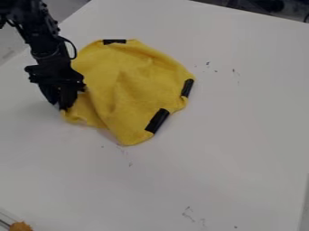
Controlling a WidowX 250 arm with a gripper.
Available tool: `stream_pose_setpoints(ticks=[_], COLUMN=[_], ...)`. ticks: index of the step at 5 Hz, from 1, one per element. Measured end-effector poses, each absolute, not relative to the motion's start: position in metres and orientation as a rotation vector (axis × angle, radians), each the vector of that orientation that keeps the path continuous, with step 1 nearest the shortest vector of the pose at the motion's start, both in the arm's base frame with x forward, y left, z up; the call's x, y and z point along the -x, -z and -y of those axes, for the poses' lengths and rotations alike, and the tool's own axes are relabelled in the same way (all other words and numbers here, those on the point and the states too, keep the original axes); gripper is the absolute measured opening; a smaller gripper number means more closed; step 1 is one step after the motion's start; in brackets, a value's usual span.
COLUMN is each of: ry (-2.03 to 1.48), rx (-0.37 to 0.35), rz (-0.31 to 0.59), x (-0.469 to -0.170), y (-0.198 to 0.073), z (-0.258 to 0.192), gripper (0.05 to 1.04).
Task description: Unfold the cloth from bottom left
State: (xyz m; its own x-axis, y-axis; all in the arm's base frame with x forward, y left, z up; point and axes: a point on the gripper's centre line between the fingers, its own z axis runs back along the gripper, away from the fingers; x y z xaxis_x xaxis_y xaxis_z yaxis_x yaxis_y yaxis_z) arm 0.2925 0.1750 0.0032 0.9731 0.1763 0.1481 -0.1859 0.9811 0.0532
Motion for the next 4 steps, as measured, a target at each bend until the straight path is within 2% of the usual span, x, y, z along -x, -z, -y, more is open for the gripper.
stream_pose_setpoints(ticks=[1, 2, 3, 4], ry=[-0.180, -0.179, -0.212, -0.243], rx=[-0.067, -0.073, -0.072, -0.059], rz=[0.127, 0.126, 0.171, 0.190], x=[-0.289, -0.281, -0.273, -0.256], y=[-0.005, -0.012, -0.041, -0.058], z=[-0.172, -0.165, -0.159, -0.155], gripper=[0.228, 0.103, 0.082, 0.082])
